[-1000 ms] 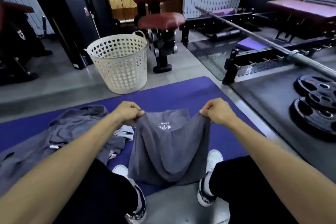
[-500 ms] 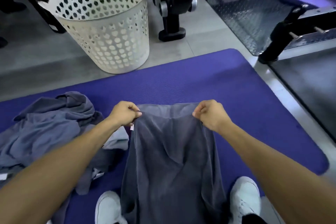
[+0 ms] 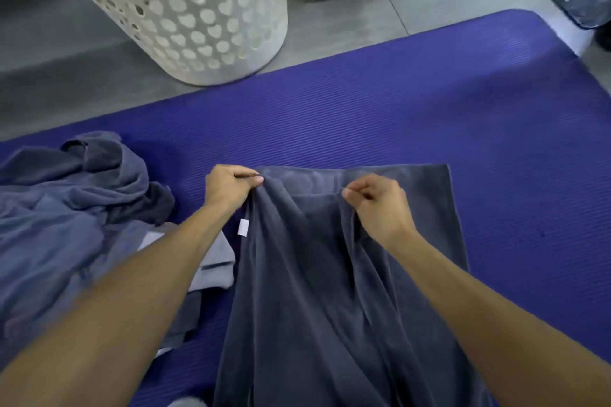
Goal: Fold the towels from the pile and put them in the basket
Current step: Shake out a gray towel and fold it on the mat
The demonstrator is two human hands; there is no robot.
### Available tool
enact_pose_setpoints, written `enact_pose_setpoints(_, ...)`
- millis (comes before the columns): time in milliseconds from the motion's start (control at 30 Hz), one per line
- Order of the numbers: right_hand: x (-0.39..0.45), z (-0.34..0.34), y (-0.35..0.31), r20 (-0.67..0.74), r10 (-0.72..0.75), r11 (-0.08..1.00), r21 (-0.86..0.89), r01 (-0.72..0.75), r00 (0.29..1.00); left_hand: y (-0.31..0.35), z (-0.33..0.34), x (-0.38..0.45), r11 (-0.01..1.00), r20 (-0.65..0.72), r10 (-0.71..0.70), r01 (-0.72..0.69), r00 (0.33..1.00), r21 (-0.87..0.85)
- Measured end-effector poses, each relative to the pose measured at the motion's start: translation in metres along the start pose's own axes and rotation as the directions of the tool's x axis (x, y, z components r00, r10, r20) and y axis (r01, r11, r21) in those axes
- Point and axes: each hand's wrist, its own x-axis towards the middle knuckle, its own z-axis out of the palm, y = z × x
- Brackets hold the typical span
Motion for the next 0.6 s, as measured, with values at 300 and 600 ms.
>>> enact_pose_setpoints(300,-0.001,0.011,0.008,-0.002,0.012,0.998,0.069,-0.012,1.0,-0.004,0.018,0.01,0.996,-0.14,-0.042,0.03,0.989,-0.086)
enact_pose_setpoints(600,-0.006,0.022,0.018,0.002,0.036,0.993,0.111,-0.036,0.999,-0.004,0.025,0.016,0.998,-0.192,-0.046,0.038,0.98,-0.043)
